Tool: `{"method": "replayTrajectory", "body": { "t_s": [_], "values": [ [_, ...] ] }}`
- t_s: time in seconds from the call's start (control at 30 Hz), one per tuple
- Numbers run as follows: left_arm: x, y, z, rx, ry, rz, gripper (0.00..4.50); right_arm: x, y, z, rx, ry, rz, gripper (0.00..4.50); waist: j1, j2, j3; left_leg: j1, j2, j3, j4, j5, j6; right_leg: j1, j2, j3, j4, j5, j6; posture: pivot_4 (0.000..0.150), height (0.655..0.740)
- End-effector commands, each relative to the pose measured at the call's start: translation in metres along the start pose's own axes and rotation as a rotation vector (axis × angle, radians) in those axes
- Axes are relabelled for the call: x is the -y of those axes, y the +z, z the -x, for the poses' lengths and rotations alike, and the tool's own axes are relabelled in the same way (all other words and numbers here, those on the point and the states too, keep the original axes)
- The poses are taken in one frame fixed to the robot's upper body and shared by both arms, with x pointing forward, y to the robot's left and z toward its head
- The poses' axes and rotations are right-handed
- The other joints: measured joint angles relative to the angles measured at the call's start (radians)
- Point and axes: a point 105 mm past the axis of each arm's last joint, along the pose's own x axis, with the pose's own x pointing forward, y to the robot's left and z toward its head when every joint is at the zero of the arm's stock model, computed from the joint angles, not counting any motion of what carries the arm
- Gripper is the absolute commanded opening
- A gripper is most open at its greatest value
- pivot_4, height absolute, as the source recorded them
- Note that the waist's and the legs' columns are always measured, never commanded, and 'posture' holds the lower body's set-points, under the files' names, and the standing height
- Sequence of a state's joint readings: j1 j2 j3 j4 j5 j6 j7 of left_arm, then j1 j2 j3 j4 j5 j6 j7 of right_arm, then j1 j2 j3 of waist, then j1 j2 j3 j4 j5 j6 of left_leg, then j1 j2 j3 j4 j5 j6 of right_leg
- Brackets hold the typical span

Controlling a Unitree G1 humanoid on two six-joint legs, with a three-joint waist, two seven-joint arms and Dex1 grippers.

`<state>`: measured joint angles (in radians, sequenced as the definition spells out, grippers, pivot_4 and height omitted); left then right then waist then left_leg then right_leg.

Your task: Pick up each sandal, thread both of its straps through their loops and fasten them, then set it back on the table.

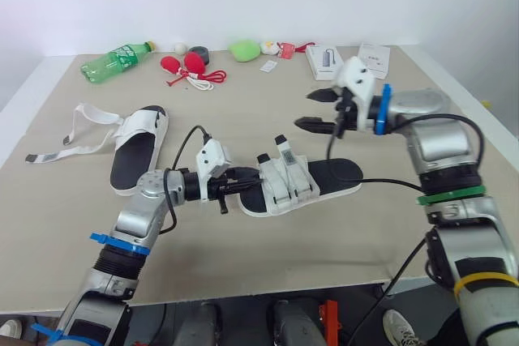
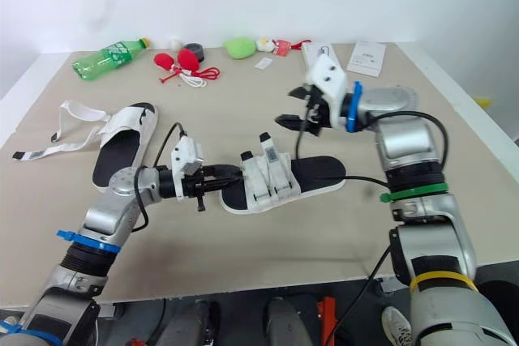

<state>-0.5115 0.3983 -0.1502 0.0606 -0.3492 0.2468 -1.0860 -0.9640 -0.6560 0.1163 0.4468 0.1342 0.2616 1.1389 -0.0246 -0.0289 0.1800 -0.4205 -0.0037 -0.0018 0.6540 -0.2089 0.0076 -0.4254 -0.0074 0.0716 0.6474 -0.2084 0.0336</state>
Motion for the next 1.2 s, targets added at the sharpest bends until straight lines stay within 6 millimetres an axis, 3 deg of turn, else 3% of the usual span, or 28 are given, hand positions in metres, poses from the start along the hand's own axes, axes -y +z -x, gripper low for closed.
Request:
{"method": "replayTrajectory", "body": {
  "t_s": [0.03, 0.13, 0.17, 0.5, 0.7, 0.93, 1.03, 1.2],
  "values": [
    [0.015, 0.024, 0.011, 0.061, -0.117, -0.044, 2.87, -0.009, -0.026, 0.016, -0.007, 0.089, 0.002, 4.5, -0.002, 0.0, 0.0, 0.0, 0.0, 0.001, 0.0, 0.0, 0.0, 0.0, 0.0, 0.0, 0.0, -0.001, 0.0, 0.15, 0.74],
    [0.024, 0.027, 0.018, 0.068, -0.165, -0.051, 4.32, -0.02, -0.053, 0.022, -0.079, 0.169, 0.034, 4.5, -0.011, 0.001, 0.001, 0.0, 0.0, 0.001, -0.001, -0.001, 0.0, 0.0, 0.0, 0.001, 0.0, -0.001, 0.0, 0.15, 0.74],
    [0.025, 0.029, 0.019, 0.079, -0.168, -0.052, 4.43, -0.024, -0.06, 0.022, -0.089, 0.194, 0.039, 4.5, -0.014, 0.002, 0.001, 0.0, 0.0, 0.002, 0.0, -0.001, 0.0, 0.0, 0.0, 0.001, 0.0, -0.001, 0.0, 0.15, 0.74],
    [0.032, 0.029, 0.025, 0.137, -0.068, -0.01, 4.43, -0.034, -0.054, -0.011, -0.019, 0.256, 0.141, 4.5, -0.025, 0.002, 0.001, 0.004, 0.004, 0.003, 0.0, 0.0, -0.001, 0.001, 0.003, 0.002, 0.001, 0.001, 0.002, 0.15, 0.74],
    [0.019, 0.023, 0.027, 0.098, 0.054, -0.012, 4.43, -0.037, -0.048, -0.031, 0.026, 0.272, 0.089, 4.5, -0.024, 0.002, 0.001, 0.004, 0.003, 0.003, 0.001, 0.0, -0.001, 0.001, 0.002, 0.003, 0.001, 0.002, -0.001, 0.15, 0.74],
    [0.028, 0.019, 0.027, 0.077, 0.058, -0.038, 4.43, -0.054, -0.044, -0.049, 0.069, 0.341, 0.023, 4.5, -0.025, 0.002, 0.001, 0.004, 0.003, 0.003, 0.0, 0.0, -0.001, 0.001, 0.002, 0.003, 0.001, 0.002, -0.002, 0.15, 0.74],
    [0.03, 0.018, 0.027, 0.076, 0.066, -0.039, 4.5, -0.057, -0.042, -0.052, 0.09, 0.353, 0.011, 3.75, -0.024, 0.002, 0.001, 0.004, 0.003, 0.002, 0.0, 0.0, -0.001, 0.001, 0.002, 0.002, 0.001, 0.002, -0.002, 0.15, 0.74],
    [0.03, 0.018, 0.027, 0.074, 0.079, -0.041, 4.5, -0.06, -0.042, -0.054, 0.095, 0.361, 0.031, 1.57, -0.024, 0.002, 0.001, 0.004, 0.003, 0.003, 0.0, 0.001, -0.002, 0.001, 0.002, 0.002, 0.001, 0.003, -0.002, 0.15, 0.74]
  ]
}}
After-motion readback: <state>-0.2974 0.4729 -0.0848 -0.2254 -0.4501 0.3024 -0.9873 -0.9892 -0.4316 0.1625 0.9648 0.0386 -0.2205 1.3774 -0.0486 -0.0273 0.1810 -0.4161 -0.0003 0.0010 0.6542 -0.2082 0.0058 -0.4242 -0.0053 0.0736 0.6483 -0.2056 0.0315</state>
